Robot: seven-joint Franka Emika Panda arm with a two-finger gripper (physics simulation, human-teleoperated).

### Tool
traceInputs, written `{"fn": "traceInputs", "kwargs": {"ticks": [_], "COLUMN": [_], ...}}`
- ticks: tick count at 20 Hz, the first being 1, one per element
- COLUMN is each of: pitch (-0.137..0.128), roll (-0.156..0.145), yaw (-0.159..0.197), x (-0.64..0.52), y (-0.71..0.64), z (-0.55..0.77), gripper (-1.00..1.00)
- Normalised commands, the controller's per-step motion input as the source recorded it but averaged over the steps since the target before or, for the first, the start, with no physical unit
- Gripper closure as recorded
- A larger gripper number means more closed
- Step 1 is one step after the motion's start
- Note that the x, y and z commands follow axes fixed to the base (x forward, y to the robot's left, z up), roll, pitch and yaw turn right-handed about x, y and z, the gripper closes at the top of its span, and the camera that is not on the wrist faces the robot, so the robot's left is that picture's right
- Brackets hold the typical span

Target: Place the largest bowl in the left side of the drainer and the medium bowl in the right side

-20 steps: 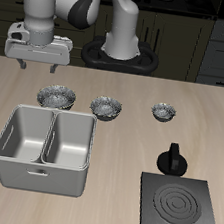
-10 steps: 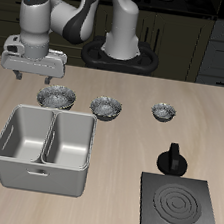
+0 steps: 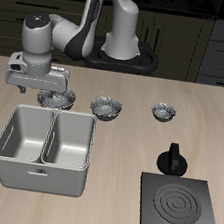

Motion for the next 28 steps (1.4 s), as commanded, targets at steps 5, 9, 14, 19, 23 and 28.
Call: {"fn": "traceInputs", "kwargs": {"ticks": [5,9,14,19,23,28], "pitch": [0.062,0.018,-0.025,-0.055,-0.094,-0.072], "roll": [0.041,0.006,0.005,-0.011,-0.106,-0.059], "yaw": [-0.027,-0.007,0.008,0.013,0.031,0.004], "x": [-0.03,-0.01,-0.1,-0.12,-0.12,-0.09], "y": [0.06,-0.04,0.06,0.06,0.06,0.21], "z": [-0.29,-0.12,0.22,0.48,0.8,0.74], "gripper": [1.0,1.0,1.0,1.0,1.0,1.0]}}
